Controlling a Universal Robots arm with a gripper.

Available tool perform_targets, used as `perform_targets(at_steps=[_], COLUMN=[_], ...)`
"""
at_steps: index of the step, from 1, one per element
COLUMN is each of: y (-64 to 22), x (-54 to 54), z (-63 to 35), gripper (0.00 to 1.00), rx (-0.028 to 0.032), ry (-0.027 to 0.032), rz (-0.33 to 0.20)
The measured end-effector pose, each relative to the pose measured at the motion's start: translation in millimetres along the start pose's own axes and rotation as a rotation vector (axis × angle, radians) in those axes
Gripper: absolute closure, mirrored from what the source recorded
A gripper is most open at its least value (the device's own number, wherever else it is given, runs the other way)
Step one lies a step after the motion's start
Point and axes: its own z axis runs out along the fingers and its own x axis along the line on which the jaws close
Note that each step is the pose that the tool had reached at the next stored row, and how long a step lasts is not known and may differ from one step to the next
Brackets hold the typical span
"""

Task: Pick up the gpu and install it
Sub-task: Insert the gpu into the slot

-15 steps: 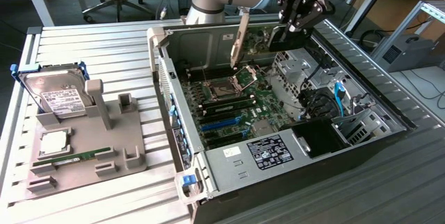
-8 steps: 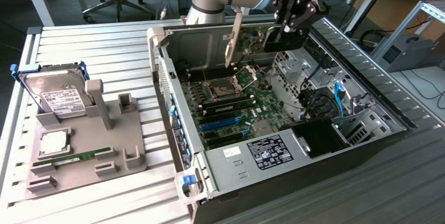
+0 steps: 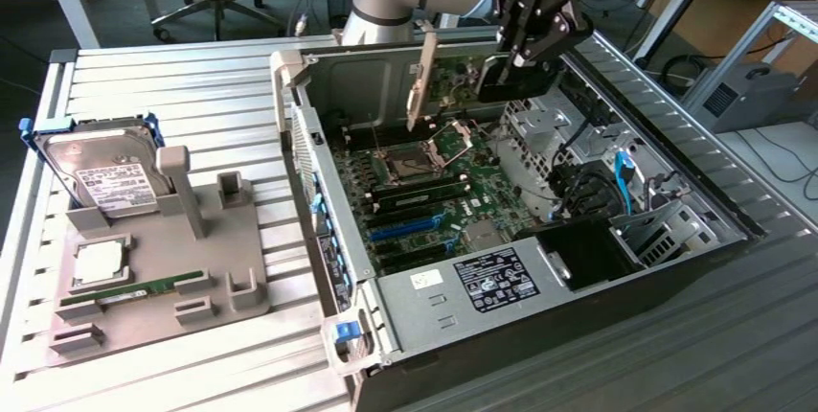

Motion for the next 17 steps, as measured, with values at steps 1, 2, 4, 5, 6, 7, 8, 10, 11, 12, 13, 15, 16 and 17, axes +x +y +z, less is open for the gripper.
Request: perform_targets(at_steps=[1, 2, 4, 5, 6, 7, 8, 10, 11, 12, 13, 15, 16, 17], y=[0.2, 0.2, 0.3, 0.3, 0.3, 0.3, 0.3, 0.2, 0.2, 0.2, 0.2, 0.1, 0.1, 0.1], x=[0.0, 0.0, 0.1, 0.1, 0.1, 0.1, 0.1, 0.2, 0.2, 0.3, 0.3, 0.4, 0.4, 0.5], z=[0.6, 0.7, 0.8, 0.8, 0.9, 0.9, 2.3, 5.1, 6.6, 8.9, 10.6, 14.1, 15.4, 17.4], gripper=[0.73, 0.73, 0.73, 0.73, 0.73, 0.73, 0.73, 0.73, 0.73, 0.73, 0.73, 0.73, 0.73, 0.73], rx=[0.0, 0.0, 0.0, 0.0, 0.0001, 0.0, 0.0002, 0.0, 0.0001, 0.0001, 0.0001, 0.0001, 0.0001, 0.0001], ry=[0.0001, 0.0002, 0.0002, 0.0001, 0.0, 0.0001, -0.0002, 0.0, 0.0, 0.0, 0.0, 0.0, 0.0, 0.0], rz=[0.0, 0.0, 0.0, 0.0, 0.0, 0.0, 0.0, 0.0, 0.0, 0.0, 0.0, 0.0, 0.0, 0.0])
